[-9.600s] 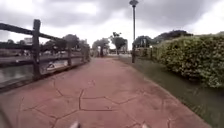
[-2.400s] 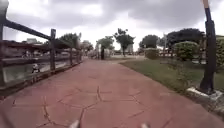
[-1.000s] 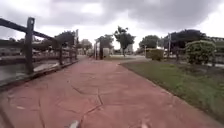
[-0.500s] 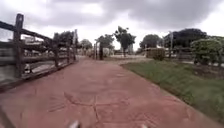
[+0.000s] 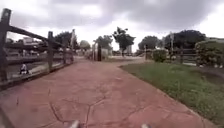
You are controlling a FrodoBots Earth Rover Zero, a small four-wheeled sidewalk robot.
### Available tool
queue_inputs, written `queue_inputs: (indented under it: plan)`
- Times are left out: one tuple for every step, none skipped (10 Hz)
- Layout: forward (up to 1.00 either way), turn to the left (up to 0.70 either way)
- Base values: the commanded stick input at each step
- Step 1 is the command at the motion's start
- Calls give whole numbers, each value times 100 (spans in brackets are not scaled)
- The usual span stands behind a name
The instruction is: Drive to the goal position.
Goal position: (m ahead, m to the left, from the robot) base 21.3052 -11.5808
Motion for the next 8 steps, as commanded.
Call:
queue_inputs:
  plan:
    - [70, 0]
    - [70, 0]
    - [70, 0]
    - [70, 0]
    - [70, 0]
    - [70, 0]
    - [70, 0]
    - [70, 0]
